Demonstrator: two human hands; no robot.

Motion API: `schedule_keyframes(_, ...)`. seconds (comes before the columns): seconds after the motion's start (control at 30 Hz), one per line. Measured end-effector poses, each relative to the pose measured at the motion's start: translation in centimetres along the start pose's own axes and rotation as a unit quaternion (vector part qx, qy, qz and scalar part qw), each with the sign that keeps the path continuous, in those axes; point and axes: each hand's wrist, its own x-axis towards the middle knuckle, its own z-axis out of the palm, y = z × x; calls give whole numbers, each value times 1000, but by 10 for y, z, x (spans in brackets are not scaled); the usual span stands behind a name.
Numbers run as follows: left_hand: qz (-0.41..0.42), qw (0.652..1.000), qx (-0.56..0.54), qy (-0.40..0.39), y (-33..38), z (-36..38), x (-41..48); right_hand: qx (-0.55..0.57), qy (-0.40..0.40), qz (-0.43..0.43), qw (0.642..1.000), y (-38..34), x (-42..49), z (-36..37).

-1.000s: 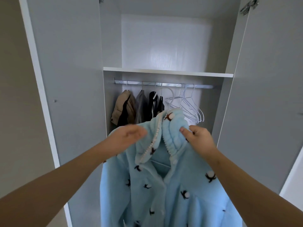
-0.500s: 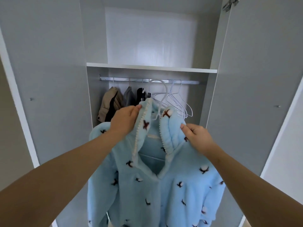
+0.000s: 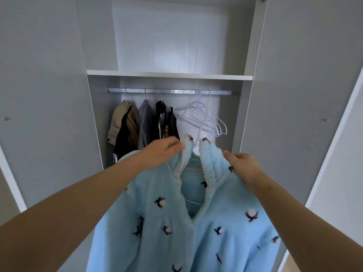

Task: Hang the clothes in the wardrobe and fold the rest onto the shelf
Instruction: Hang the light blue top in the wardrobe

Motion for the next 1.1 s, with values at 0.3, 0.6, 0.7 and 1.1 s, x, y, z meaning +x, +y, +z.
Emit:
schedule_keyframes(0.3,22,996,78,32,-15,44,30,15,-48,86,995,10,32,-7)
schedule_keyframes(0.6,-110,987,-50,107,-47,70,79,4,4,137,991,47,84,-8)
schedule_keyframes(0.7,-130,984,-64,106,-66,73,104,46,14,146,988,51,109,8)
schedule_keyframes(1.1,-128,981,-122,85,-167,53,269,149,18,141,979,21,278,117)
